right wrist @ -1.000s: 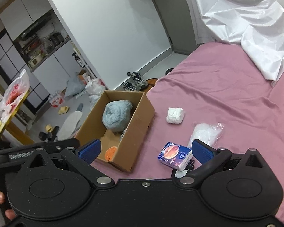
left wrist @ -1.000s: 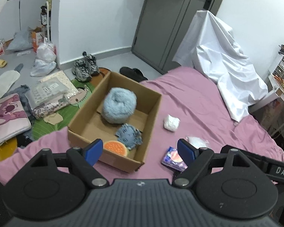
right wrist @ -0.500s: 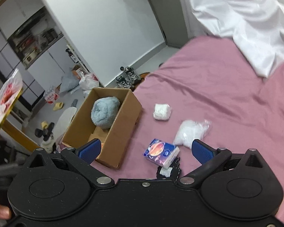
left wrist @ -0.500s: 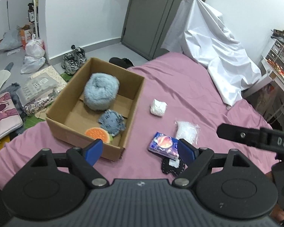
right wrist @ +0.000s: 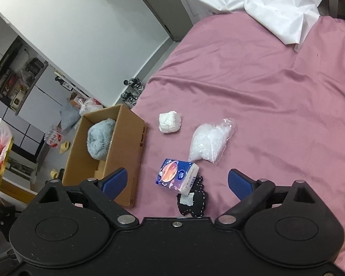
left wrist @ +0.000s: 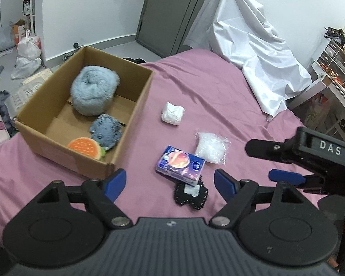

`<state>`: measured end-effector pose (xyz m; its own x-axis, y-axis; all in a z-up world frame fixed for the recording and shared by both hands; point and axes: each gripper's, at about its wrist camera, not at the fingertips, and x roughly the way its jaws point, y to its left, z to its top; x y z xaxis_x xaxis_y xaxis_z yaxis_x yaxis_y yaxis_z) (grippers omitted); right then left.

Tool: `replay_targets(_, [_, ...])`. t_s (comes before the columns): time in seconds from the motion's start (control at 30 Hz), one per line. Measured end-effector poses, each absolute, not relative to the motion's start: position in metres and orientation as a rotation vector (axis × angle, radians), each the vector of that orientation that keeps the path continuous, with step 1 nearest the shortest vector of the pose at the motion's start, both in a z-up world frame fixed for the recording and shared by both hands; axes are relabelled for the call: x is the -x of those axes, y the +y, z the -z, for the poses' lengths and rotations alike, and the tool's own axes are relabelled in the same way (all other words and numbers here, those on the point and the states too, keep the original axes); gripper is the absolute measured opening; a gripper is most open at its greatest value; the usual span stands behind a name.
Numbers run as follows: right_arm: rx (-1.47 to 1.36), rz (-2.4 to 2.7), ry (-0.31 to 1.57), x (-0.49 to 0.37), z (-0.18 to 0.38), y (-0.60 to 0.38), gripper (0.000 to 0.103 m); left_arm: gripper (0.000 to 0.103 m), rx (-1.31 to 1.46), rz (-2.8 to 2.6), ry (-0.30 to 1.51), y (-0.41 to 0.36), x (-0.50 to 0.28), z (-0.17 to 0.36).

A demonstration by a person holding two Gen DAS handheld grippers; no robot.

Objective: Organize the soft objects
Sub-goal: 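Lower the left gripper to the blue tissue pack while the right approaches the black plush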

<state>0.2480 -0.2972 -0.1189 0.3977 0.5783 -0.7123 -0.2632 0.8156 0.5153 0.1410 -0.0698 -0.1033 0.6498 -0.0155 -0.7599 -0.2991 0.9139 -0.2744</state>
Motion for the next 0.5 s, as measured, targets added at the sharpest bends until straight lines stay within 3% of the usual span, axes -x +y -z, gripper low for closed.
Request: replay_targets(0.5, [-0.399, -0.534, 1.168, -0.268, 0.15, -0.293, 0.089, 0.081, 0.36, -0.113, 0.919, -0.088, -0.189, 0.154])
